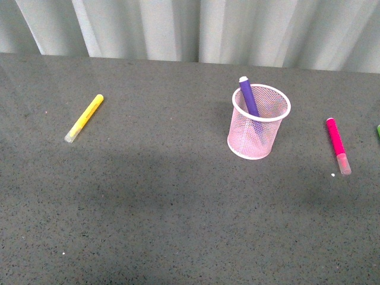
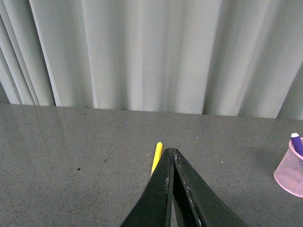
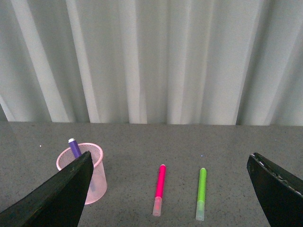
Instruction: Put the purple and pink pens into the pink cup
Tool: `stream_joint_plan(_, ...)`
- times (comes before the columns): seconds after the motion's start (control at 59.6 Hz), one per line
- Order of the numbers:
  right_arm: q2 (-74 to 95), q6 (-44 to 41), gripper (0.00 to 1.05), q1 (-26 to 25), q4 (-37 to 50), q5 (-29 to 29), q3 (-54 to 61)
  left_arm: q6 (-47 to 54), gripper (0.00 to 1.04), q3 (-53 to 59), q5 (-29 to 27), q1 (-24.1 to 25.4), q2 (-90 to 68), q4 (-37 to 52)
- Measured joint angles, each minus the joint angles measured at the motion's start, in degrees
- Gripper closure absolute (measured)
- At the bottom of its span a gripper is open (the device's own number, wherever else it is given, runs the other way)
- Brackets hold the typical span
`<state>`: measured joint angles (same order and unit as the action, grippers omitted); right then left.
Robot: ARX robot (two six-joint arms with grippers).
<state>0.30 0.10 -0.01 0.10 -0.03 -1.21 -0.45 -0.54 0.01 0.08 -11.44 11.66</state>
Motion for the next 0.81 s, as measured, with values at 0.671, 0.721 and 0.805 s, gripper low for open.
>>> stream_joint_plan(0.671, 0.0, 0.0, 0.07, 0.0, 0.0, 0.0, 0.0, 0.02, 0.64, -0.02, -0.02, -0.04, 11.21, -11.61)
stream_joint_plan(0.721, 0.0, 0.0, 0.07, 0.0, 0.0, 0.0, 0.0, 0.02, 0.55, -0.02, -0.02, -0.04, 11.21, -11.63)
stream_joint_plan(0.805, 0.0, 0.0, 0.07, 0.0, 0.0, 0.02, 0.0, 0.02, 0.41, -0.02, -0.02, -0.04, 11.21, -11.63)
